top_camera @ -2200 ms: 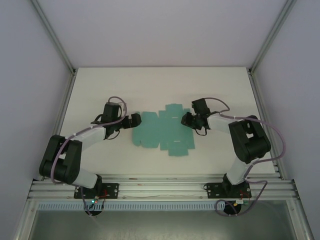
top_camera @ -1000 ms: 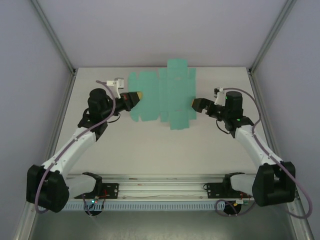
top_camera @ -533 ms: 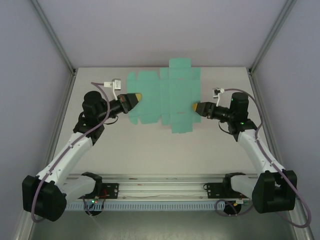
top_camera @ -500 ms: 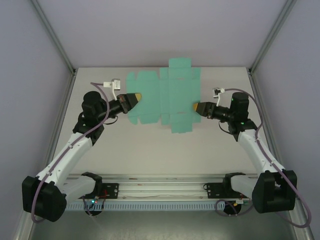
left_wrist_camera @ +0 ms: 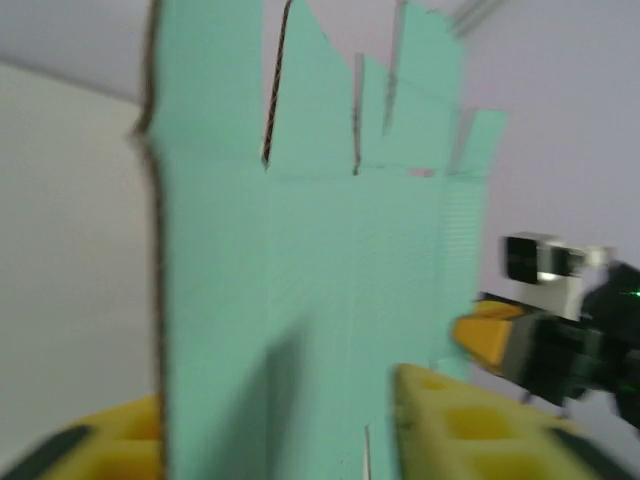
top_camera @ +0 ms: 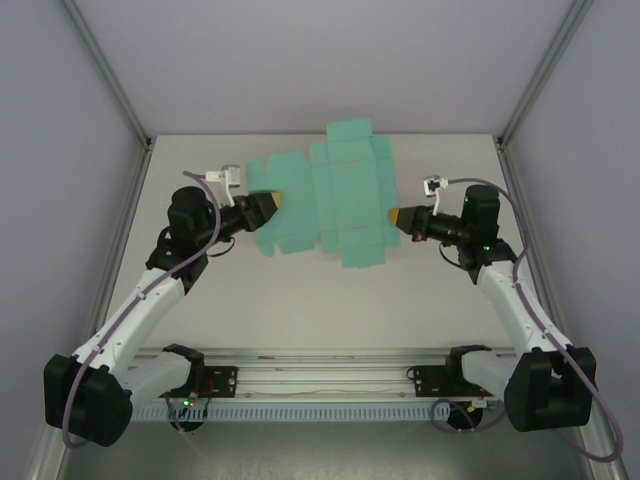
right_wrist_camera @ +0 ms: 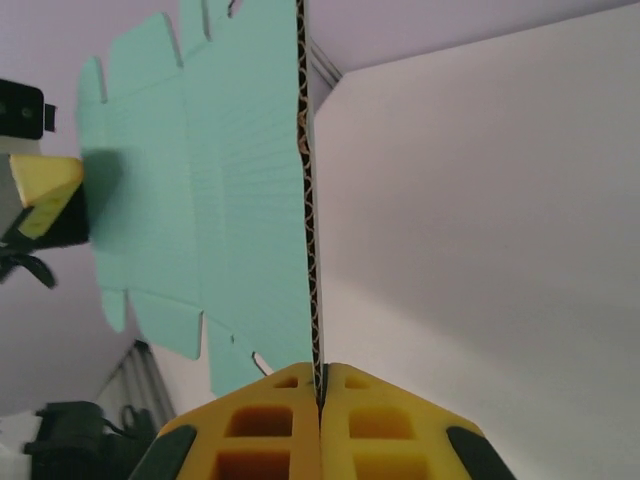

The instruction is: Assemble paper box

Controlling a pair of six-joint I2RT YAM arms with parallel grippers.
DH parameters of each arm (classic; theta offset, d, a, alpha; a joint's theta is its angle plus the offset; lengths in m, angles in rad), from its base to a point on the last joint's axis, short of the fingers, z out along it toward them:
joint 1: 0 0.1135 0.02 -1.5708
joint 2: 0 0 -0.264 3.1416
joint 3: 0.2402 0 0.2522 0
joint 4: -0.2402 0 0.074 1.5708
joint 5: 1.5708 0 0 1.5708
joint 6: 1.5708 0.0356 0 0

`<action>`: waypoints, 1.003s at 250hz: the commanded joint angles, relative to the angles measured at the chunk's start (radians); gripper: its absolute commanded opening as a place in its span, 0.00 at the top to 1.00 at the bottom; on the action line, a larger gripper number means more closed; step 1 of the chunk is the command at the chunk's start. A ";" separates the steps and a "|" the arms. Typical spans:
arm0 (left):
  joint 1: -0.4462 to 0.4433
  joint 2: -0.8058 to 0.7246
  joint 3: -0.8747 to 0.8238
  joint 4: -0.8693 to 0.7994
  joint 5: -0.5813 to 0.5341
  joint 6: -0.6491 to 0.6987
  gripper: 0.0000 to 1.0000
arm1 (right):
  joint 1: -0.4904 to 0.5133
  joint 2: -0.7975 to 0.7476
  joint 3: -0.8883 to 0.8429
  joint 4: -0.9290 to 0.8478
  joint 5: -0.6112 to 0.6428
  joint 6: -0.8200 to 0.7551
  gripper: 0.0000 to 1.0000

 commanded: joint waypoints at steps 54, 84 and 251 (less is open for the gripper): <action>0.002 -0.047 0.004 -0.485 -0.567 0.135 0.00 | 0.230 0.108 0.069 -0.365 0.506 -0.654 1.00; 0.001 -0.039 -0.010 -0.408 -0.432 0.130 0.00 | 0.315 0.237 0.175 -0.420 0.722 -0.750 1.00; -0.060 0.566 0.441 -0.307 0.080 0.097 0.12 | 0.553 0.423 0.088 0.154 1.141 -1.190 1.00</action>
